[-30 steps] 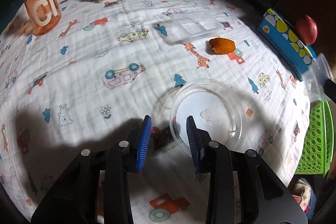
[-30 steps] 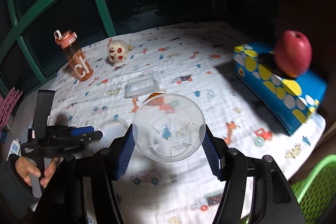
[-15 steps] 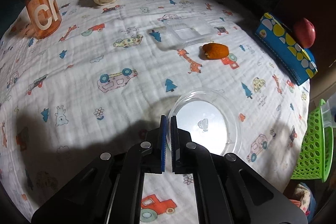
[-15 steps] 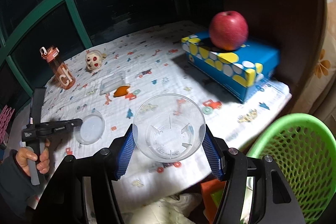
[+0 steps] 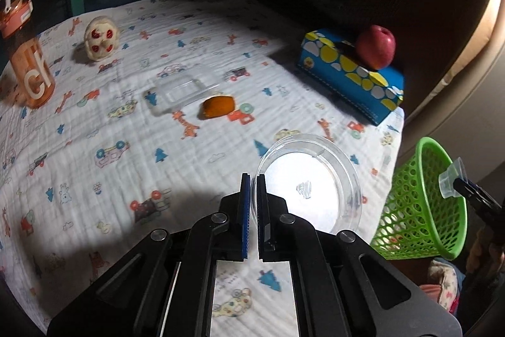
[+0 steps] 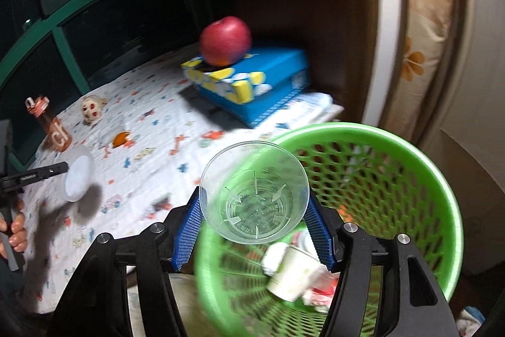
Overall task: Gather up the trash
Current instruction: 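Drop the cup into the wastebasket with the right tool while the left holds the dish, then lower the round clear dish into the wastebasket and open the left tool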
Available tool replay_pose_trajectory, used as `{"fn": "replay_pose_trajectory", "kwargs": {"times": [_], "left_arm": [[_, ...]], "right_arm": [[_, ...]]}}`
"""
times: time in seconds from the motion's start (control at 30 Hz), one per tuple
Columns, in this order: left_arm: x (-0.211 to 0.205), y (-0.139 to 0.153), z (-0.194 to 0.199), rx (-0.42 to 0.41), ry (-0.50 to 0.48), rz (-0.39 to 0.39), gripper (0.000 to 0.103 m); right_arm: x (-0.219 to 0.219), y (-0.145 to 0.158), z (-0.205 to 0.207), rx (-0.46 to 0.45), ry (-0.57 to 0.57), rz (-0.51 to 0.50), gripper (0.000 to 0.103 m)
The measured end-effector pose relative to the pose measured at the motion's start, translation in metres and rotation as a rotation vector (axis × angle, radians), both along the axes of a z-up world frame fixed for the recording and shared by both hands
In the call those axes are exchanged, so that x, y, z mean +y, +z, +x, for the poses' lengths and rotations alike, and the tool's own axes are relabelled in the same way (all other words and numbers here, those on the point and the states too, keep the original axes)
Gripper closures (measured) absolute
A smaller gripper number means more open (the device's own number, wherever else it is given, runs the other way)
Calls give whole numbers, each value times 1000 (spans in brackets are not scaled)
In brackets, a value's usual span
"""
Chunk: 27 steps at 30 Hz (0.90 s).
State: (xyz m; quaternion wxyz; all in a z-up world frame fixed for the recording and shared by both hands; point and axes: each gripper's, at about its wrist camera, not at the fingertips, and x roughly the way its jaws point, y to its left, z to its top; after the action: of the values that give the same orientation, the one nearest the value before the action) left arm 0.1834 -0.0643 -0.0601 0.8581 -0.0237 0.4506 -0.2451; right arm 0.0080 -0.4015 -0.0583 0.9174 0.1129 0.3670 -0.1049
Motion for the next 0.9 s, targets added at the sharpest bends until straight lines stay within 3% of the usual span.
{"fn": "replay_pose_trajectory", "kwargs": {"times": [0.4, 0.5, 0.6, 0.9], "left_arm": [[-109, 35, -35, -56, -213, -11, 101], [-133, 38, -41, -55, -258, -9, 101], [-155, 39, -48, -54, -300, -8, 101], [-216, 40, -70, -56, -402, 16, 101]], "right_arm": [[-71, -22, -51, 42, -144, -5, 42], [-79, -24, -61, 36, -164, 4, 42], [-88, -26, -70, 31, -191, 19, 33], [-98, -17, -92, -28, -217, 43, 32]]}}
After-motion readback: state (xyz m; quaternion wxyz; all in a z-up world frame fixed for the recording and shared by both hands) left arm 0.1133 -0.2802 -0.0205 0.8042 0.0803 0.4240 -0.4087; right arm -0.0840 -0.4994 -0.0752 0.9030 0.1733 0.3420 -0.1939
